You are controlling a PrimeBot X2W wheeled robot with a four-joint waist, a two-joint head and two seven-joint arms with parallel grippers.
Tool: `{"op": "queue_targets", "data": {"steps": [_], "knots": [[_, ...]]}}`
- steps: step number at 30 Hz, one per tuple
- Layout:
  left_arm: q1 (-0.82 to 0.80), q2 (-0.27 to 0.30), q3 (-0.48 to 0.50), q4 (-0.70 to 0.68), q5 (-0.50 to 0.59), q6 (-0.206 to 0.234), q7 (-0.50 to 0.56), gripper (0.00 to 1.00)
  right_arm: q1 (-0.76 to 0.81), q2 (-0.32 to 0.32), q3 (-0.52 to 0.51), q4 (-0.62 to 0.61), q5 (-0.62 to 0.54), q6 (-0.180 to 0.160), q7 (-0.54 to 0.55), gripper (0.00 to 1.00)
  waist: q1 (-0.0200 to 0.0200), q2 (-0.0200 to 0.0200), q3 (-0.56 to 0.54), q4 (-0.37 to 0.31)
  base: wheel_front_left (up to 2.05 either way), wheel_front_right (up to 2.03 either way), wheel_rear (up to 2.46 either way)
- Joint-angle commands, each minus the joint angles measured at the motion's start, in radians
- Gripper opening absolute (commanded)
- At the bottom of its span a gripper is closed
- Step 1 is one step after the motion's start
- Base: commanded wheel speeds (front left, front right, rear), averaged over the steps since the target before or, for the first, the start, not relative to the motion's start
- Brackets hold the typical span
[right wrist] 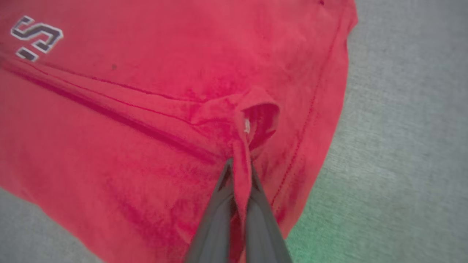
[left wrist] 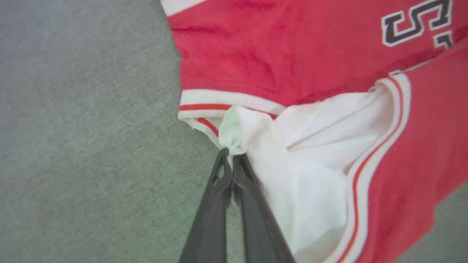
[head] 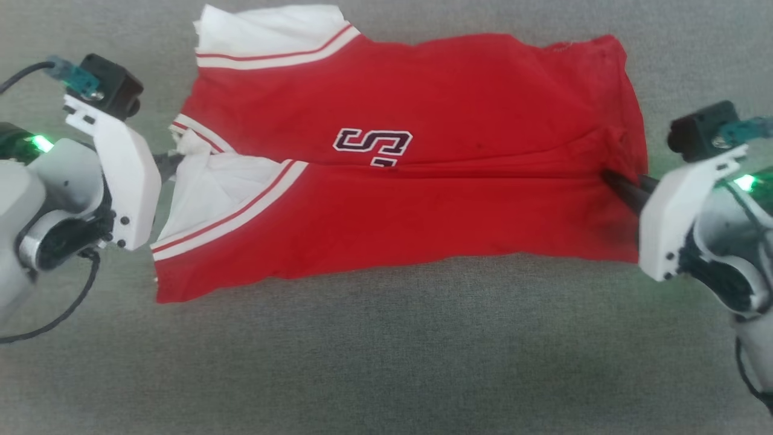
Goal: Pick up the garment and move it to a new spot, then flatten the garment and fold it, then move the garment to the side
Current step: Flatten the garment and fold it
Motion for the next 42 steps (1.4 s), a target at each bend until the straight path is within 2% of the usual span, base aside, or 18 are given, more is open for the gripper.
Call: {"op": "queue_targets", "data": {"steps": [1,6,9,10,12,13,14,19,26,35,42], "knots": [[-0.014,-0.022,-0.007,0.051,-0.005,-0.017,0.009,0.0,-0.025,0.009,0.011,0.032,0.003,0.0,-0.01,0.0,0.0,0.0,0.016,-0.009,0.0,0.0,0.0],[-0.012,-0.109,-0.021,0.221,-0.049,-0.065,0.042,0.0,-0.078,0.035,0.068,0.132,0.014,0.0,-0.014,0.0,0.0,0.0,0.038,-0.014,0.0,0.0,0.0],[-0.009,-0.145,-0.011,0.301,-0.076,-0.073,0.047,0.02,-0.102,0.046,0.086,0.174,0.022,0.0,-0.018,0.0,0.0,0.0,0.039,-0.014,0.0,0.0,0.0],[-0.015,-0.154,-0.005,0.32,-0.085,-0.076,0.044,0.22,-0.109,0.049,0.088,0.183,0.026,0.0,-0.02,0.02,0.0,0.0,0.037,-0.012,0.0,0.0,0.0],[-0.027,-0.163,0.006,0.343,-0.092,-0.081,0.035,0.44,-0.12,0.046,0.092,0.194,0.029,0.0,-0.03,0.44,0.0,0.0,0.028,-0.007,0.0,0.0,0.0],[-0.031,-0.164,0.012,0.349,-0.096,-0.084,0.024,0.72,-0.123,0.043,0.089,0.196,0.029,0.0,-0.037,0.89,0.0,0.0,0.021,-0.004,0.0,0.0,0.0],[-0.034,-0.163,0.018,0.351,-0.097,-0.087,0.018,1.0,-0.125,0.041,0.084,0.194,0.034,0.0,-0.044,1.0,0.0,0.0,0.015,-0.001,0.0,0.0,0.0],[-0.015,-0.136,0.048,0.312,-0.108,-0.073,-0.034,1.0,-0.106,0.021,0.037,0.136,0.015,0.0,-0.107,1.0,0.0,0.0,-0.03,0.022,0.0,0.0,0.0],[0.066,-0.058,0.077,0.17,-0.152,0.0,-0.077,1.0,-0.036,0.034,-0.075,0.018,-0.054,0.0,-0.218,1.0,0.0,0.0,-0.073,0.042,0.0,0.0,0.0],[0.228,0.064,0.096,-0.107,-0.228,0.146,-0.128,1.0,0.08,0.116,-0.243,-0.146,-0.176,0.0,-0.33,1.0,0.0,0.0,-0.091,0.033,0.0,0.0,0.0],[0.315,0.12,0.1,-0.223,-0.262,0.211,-0.167,1.0,0.146,0.196,-0.337,-0.244,-0.245,0.0,-0.374,1.0,0.0,0.0,-0.071,0.007,0.0,0.0,0.0]]}}
